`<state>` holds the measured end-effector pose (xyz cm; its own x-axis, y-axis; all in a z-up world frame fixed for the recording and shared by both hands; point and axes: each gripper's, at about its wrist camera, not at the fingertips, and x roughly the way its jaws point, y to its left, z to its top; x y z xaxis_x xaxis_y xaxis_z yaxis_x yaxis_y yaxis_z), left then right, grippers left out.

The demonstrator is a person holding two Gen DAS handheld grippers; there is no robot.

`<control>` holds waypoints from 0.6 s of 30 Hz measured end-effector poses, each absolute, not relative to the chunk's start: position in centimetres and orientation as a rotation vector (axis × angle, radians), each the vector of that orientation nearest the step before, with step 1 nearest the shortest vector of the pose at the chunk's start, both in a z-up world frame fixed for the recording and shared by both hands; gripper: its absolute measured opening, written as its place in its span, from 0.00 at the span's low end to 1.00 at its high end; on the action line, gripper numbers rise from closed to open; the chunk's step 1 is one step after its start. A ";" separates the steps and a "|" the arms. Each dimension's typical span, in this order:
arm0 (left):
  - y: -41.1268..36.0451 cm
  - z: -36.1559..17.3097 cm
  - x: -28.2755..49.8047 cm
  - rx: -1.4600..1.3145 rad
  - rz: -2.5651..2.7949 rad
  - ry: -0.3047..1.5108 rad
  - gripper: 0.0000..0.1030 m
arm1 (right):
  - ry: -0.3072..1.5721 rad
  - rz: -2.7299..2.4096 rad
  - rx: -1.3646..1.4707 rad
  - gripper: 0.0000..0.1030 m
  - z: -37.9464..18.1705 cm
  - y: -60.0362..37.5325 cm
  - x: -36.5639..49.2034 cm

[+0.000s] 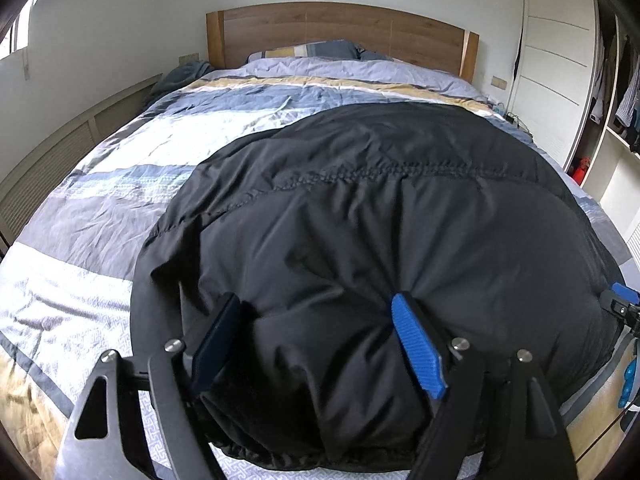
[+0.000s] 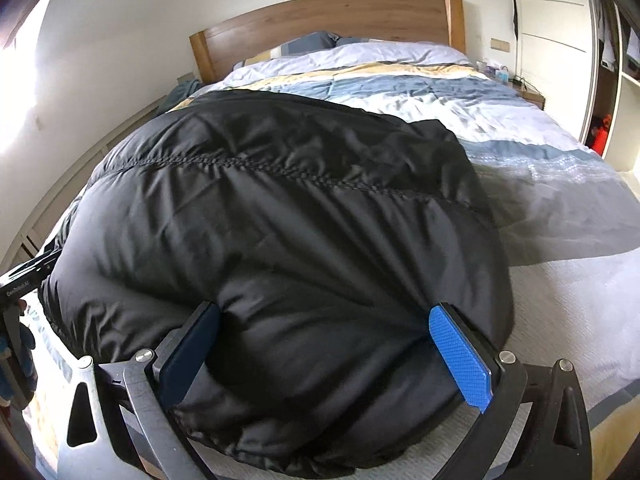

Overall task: Fold large clothes
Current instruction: 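Press down on the black coat bundle with both open tools to flatten it, then lift both tools off the coat bundle and back away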

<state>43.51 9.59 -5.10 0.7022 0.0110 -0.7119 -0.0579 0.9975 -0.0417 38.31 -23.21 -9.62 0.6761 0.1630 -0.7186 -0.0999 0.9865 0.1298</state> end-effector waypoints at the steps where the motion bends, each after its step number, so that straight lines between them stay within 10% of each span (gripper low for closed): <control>1: 9.6 -5.1 43.5 -0.060 0.041 0.798 0.76 | 0.817 0.145 0.083 0.99 -9.6 -23.3 38.2; 18: 9.5 -2.4 40.5 -0.017 0.072 0.813 0.76 | 0.828 0.066 0.124 0.99 -7.2 -26.5 34.4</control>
<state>40.47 9.47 -2.42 0.6847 0.0582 -0.7265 -0.0710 0.9974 0.0130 34.42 -26.51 -7.22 0.6749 0.1066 -0.7302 -0.0099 0.9907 0.1355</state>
